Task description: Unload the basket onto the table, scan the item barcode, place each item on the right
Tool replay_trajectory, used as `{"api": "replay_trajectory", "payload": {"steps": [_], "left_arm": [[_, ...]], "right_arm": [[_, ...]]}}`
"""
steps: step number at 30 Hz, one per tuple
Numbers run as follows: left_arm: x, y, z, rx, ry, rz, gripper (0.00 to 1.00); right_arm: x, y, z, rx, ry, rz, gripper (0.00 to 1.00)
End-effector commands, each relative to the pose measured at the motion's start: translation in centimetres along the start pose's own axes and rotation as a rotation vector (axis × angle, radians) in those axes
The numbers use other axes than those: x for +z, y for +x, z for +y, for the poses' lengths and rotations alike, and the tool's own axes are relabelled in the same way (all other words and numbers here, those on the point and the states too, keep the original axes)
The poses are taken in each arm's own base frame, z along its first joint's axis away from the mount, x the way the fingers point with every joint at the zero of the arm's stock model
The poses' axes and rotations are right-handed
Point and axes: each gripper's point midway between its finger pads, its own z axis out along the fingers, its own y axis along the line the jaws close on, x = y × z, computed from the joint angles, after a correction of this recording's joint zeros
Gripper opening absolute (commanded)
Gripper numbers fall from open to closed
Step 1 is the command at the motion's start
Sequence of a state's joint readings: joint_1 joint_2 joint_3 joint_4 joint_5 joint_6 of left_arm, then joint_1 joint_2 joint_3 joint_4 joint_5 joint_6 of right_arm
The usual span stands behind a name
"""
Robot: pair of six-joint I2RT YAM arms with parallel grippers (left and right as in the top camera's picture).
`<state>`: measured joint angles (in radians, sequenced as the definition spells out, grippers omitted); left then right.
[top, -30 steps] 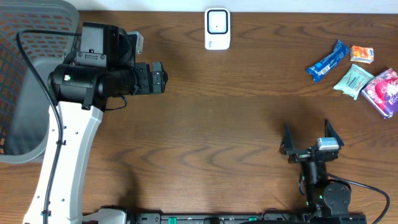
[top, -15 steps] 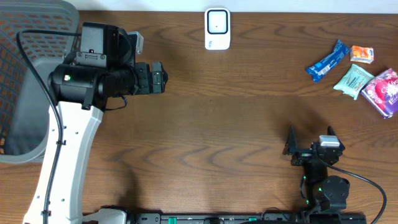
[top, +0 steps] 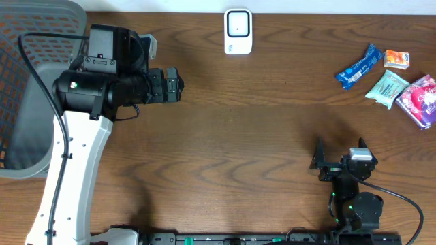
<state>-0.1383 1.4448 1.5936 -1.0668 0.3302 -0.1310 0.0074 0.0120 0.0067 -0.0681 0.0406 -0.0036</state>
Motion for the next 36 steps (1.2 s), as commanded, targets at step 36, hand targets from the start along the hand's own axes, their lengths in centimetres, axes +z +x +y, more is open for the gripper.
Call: {"api": "replay_trajectory", "payload": {"steps": [36], "left_arm": [[0.5,8.7,4.8,0.234,-0.067,-0.328,0.98]], "right_arm": [[0.0,0.0,-0.1,0.018,0.002,-0.002,0.99]]}}
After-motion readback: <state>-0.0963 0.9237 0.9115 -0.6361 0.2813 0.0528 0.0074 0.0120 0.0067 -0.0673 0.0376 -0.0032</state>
